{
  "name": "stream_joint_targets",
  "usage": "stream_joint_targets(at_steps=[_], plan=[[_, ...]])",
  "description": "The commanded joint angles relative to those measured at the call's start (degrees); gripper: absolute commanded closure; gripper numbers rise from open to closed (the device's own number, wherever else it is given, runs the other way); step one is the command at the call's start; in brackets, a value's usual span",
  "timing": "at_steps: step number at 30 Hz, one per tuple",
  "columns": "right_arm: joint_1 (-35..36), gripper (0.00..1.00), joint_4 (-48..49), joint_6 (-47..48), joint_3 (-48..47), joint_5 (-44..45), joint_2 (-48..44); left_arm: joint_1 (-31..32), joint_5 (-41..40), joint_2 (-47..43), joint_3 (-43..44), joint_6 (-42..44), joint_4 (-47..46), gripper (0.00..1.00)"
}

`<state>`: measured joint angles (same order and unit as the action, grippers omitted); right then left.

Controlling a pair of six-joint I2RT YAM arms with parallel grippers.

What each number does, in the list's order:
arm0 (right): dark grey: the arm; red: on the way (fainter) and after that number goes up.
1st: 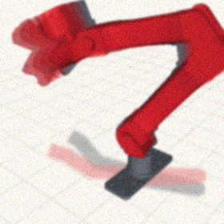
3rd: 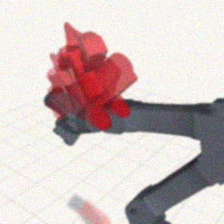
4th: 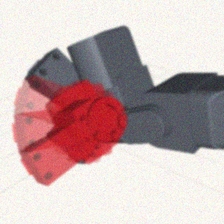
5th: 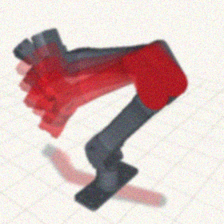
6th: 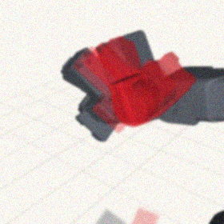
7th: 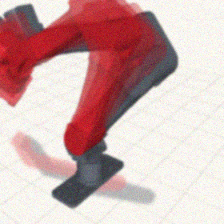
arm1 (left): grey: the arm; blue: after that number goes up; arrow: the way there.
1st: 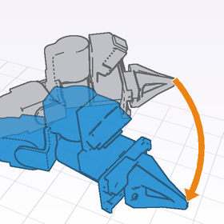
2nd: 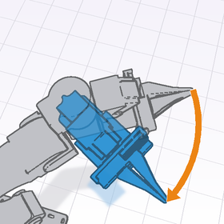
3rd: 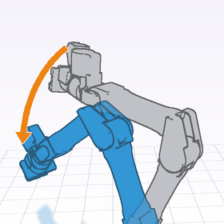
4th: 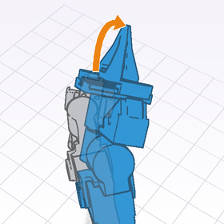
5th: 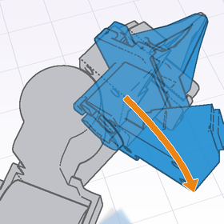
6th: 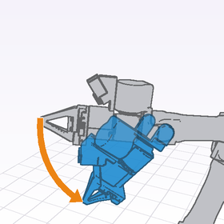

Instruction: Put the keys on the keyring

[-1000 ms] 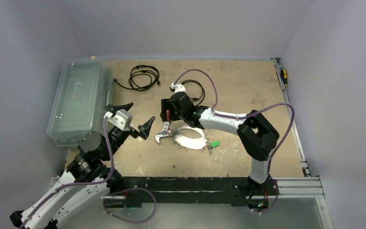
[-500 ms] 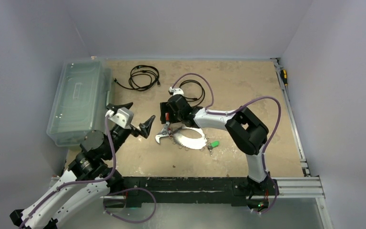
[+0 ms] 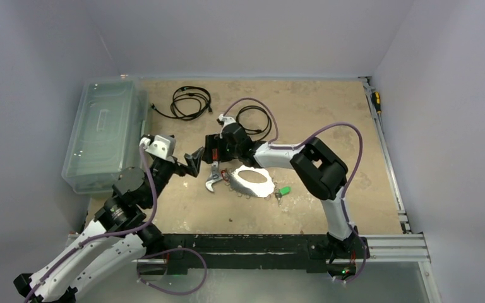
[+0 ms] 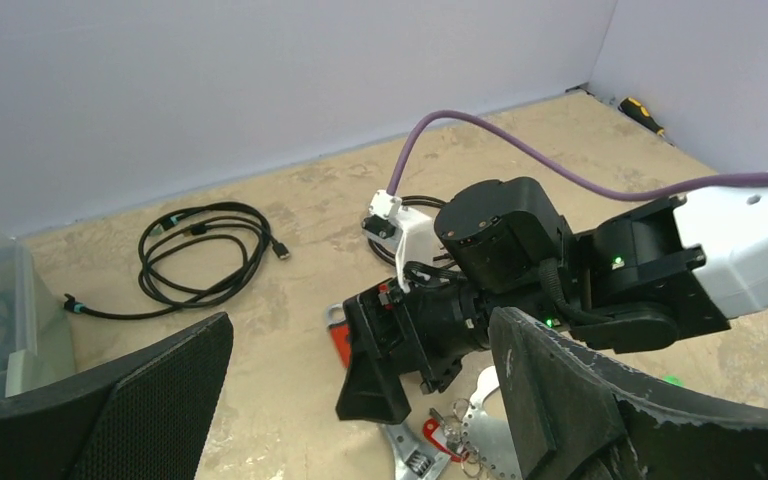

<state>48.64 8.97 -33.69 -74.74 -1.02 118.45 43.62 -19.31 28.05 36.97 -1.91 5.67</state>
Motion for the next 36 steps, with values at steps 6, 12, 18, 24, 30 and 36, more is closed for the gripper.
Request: stream_joint_targets(at_steps=[6,12,18,24,30,36], plan=[[0.3,0.04,16.0,1.1,1.9,-21.9,-3.5,-0.8,-6.7,1.7,1.9,-3.8,-2.3,0.01],[0.3,0.01,5.1,6.6,4.9,-8.7,-14.3,-2.1,-16.3,6.2,2.9,-12.4,-2.2,0.01],[0.4,0.01,8.8,8.9,16.7,-0.7,-30.4,-3.2,-13.4,6.1,2.1,-8.8,-2.9,0.01],[0.4,0.01,8.7,11.8,24.1,6.3,-43.4,-3.7,-14.9,4.4,0.6,-6.6,-4.4,0.01],[0.4,0.01,1.9,11.3,32.3,18.4,-59.2,-4.0,-15.0,5.2,0.5,-5.5,-4.3,0.01],[0.4,0.01,-2.7,8.5,42.3,24.9,-77.3,-4.2,-14.1,5.4,0.2,-5.1,-4.8,0.01]])
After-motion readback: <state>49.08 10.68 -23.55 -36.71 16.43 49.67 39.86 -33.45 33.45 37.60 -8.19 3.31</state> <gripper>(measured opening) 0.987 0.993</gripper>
